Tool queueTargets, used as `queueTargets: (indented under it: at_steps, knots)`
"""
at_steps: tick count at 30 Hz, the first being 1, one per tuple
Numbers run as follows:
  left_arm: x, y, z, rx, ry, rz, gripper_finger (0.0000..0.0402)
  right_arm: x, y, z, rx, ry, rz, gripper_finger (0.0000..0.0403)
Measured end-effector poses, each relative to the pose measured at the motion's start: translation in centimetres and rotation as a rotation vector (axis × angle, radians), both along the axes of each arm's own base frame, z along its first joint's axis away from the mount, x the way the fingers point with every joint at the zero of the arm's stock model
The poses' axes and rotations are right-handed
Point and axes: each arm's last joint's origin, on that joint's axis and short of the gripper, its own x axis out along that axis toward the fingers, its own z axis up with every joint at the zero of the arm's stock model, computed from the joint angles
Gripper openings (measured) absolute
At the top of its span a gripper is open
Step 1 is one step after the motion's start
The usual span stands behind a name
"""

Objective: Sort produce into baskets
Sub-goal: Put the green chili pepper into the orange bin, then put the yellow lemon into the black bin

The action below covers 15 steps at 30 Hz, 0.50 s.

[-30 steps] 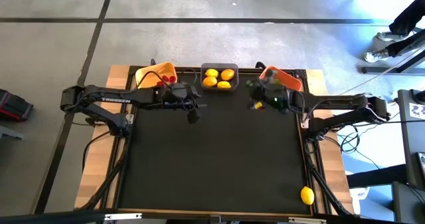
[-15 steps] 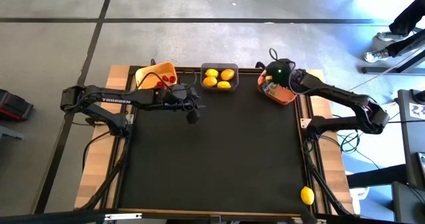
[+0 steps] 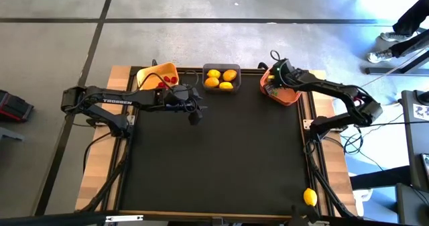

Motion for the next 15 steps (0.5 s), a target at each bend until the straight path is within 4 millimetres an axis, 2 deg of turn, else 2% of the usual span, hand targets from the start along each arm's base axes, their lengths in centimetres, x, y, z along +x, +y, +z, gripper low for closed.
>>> queueTargets:
  at_steps: [3,6,15]
  knots:
    - [0.0,0.0,0.0,0.001,0.000,0.000,0.0233,0.3,-0.3,-0.8,0.022,0.015,0.000,0.0020]
    - [0.0,0.0,0.0,0.001,0.000,0.000,0.0233,0.4,-0.4,-1.4,0.044,0.030,-0.002,0.0041]
    - [0.0,0.0,0.0,0.007,0.003,-0.006,0.0233,0.5,-0.5,-1.7,0.067,0.041,-0.011,0.0160]
